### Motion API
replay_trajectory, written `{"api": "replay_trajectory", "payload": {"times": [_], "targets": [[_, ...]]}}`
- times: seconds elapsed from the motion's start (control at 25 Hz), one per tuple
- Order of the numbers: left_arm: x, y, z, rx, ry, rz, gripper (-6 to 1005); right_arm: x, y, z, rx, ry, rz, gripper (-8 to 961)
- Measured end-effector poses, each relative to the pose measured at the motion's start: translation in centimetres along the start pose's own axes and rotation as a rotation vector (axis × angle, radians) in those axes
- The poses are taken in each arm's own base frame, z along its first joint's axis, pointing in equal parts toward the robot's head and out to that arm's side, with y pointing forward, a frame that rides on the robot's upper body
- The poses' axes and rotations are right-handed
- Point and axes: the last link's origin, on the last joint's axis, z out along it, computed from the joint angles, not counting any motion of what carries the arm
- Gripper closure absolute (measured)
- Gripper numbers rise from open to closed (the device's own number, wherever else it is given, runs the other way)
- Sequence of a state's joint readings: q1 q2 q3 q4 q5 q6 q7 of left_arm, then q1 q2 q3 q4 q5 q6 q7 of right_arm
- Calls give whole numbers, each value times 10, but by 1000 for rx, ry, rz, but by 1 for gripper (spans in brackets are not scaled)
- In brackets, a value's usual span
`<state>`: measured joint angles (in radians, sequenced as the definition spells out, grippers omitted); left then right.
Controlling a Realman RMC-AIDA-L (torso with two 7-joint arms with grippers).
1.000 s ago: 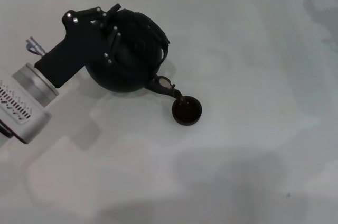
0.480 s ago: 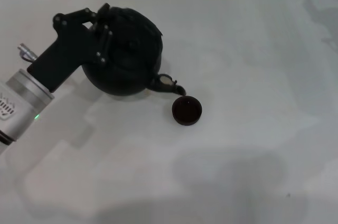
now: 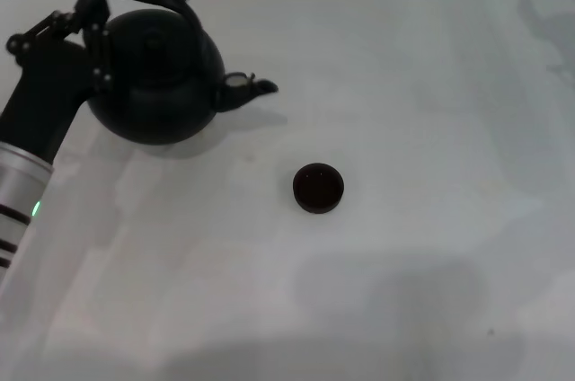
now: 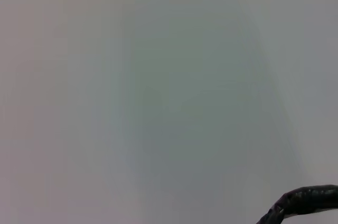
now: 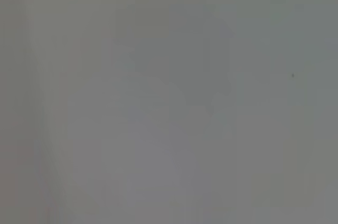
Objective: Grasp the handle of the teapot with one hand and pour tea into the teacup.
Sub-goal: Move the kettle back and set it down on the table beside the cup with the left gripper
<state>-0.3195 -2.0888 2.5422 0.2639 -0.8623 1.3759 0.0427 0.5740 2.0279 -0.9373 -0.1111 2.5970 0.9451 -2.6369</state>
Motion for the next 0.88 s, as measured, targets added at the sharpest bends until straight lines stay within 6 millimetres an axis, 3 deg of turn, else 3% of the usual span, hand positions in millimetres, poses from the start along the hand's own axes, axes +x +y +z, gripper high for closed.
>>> {"api": "replay_trajectory", "payload": {"times": [0.24,0.88], "targets": [[-10,-4,-8,87,-70,-53,880,-2,1,2,-3,-5,-2,95],[-25,-8,-18,101,-169,-52,869,-3,3,4,-11,-6,-4,95]]}}
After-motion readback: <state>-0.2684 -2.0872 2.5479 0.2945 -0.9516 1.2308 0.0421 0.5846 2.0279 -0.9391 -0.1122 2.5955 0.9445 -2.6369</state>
